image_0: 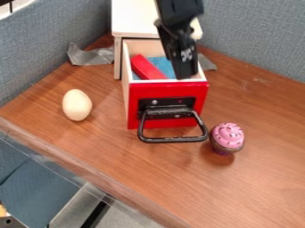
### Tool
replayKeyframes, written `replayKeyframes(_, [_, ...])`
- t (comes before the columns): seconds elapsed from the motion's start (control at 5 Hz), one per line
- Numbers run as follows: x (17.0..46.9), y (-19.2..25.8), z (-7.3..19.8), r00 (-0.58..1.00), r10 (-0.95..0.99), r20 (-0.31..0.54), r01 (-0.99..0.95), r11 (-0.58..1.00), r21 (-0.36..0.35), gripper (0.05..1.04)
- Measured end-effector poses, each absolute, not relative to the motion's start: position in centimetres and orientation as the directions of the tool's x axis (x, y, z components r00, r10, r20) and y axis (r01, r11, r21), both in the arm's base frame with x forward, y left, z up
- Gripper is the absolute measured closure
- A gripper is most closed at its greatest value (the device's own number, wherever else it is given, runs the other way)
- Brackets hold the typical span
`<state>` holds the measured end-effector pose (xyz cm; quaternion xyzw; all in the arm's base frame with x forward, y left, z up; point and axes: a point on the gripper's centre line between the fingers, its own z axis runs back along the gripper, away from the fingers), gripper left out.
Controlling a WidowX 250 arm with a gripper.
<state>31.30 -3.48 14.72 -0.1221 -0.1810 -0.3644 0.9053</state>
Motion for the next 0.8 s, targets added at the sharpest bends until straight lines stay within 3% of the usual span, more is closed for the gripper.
replayKeyframes(0.4, [32.4,-2.1,14.6,0.91,-0.262,0.322,0.289,0.957,-0.037,0.083])
replayKeyframes(0.8, [34.2,-2.5,12.3,0.956,-0.076,0.285,0.072,0.997,0.022,0.083])
